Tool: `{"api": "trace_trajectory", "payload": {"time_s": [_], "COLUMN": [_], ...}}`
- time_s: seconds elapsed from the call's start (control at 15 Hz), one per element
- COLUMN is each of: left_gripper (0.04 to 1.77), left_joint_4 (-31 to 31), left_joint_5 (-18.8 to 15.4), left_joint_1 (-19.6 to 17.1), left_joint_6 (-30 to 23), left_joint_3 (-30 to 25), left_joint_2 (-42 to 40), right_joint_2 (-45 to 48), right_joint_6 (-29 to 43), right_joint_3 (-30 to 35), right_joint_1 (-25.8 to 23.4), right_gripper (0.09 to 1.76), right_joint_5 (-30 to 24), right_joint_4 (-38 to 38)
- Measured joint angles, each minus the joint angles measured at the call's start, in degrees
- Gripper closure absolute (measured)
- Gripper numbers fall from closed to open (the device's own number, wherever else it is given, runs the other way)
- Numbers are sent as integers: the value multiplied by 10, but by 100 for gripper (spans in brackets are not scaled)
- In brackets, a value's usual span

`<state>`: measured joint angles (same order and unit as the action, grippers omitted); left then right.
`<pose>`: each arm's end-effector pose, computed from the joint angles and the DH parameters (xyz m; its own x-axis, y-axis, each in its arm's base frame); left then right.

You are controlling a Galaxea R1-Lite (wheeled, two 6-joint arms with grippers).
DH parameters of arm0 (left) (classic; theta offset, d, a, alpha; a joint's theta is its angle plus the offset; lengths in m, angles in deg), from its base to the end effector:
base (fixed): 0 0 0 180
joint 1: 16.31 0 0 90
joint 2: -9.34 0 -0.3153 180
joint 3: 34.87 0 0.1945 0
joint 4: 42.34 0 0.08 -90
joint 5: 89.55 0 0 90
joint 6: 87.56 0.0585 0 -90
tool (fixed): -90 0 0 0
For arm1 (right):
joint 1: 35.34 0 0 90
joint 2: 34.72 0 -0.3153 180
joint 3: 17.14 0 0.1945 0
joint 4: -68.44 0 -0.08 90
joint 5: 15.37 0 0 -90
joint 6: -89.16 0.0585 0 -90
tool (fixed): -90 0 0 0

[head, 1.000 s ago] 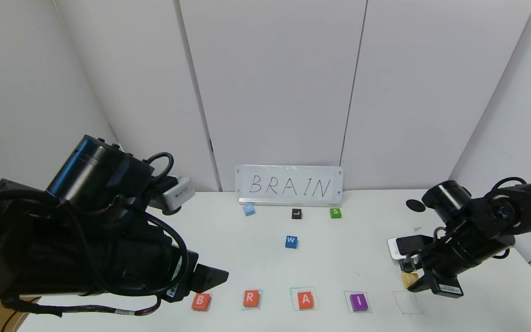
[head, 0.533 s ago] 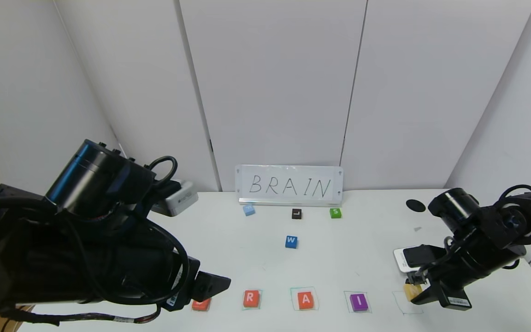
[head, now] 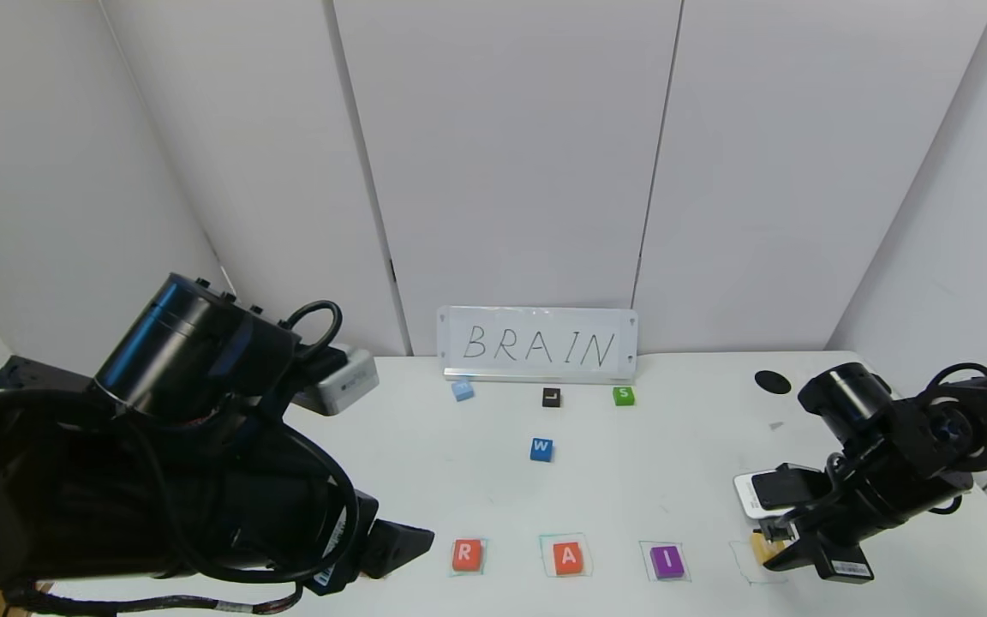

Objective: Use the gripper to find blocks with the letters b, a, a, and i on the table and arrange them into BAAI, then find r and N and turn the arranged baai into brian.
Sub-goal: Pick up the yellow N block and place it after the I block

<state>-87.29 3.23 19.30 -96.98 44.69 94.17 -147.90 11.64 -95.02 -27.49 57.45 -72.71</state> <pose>0.2080 -0.1455 0.1898 0.5478 -0.3327 -0.7676 0.4466 0.8922 -0.0680 0.3146 0.0608 0.0467 0.2181 0.3282 -0.9191 -0.9759 0.0739 -0.2053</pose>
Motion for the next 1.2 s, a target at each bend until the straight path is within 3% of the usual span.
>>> {"api": "trace_trajectory", "payload": {"time_s": [1.2], "left_gripper": [9], "left_joint_4": [21], "left_joint_5": [0], "left_joint_1": [7], "left_joint_6": [6], "left_joint_3": [-20], "left_joint_2": [14], "right_joint_2": [-76], "right_joint_6": [-16], "right_joint_3": [-12], "right_joint_1": [-14], "right_gripper": [132], "right_joint_5": [-5], "right_joint_4": [-33]}}
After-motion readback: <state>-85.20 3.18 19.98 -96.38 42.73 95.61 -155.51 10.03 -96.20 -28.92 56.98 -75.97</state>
